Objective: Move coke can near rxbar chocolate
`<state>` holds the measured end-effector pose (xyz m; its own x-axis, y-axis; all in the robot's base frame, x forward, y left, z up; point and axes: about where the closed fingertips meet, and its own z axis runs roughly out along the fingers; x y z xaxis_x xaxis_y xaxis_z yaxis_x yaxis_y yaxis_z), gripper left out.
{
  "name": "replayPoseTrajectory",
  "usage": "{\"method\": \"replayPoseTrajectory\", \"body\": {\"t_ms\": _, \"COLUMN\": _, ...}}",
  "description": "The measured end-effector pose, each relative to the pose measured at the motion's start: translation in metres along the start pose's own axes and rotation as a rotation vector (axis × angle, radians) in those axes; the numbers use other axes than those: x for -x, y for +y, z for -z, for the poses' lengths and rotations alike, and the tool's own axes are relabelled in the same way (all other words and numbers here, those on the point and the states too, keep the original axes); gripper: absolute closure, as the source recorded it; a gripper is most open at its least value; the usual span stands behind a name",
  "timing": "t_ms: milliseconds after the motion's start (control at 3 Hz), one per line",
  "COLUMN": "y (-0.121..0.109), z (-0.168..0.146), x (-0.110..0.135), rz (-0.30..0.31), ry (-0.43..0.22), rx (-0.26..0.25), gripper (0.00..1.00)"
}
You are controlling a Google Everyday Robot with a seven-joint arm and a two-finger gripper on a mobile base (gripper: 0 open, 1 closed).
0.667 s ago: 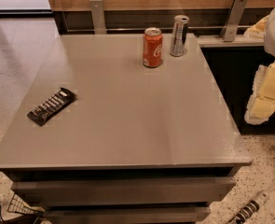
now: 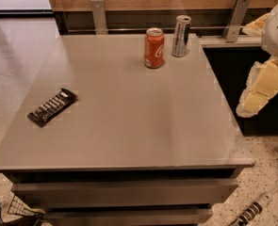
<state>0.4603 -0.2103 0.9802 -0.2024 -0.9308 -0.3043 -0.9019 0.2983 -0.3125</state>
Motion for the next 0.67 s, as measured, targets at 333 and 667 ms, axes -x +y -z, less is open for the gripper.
{"method": "replayPoseTrajectory", "body": {"t_ms": 333, "y": -0.045, "z": -0.032, "x": 0.043, "rz": -0.07, "ry": -0.23, "rx": -0.07, "gripper": 0.0}}
{"method": "replayPoseTrajectory", "body": {"t_ms": 667, "y": -0.061, "z": -0.053, "x": 0.072, "rz": -0.155, "ry": -0.416, "rx": -0.095, "gripper": 0.0}}
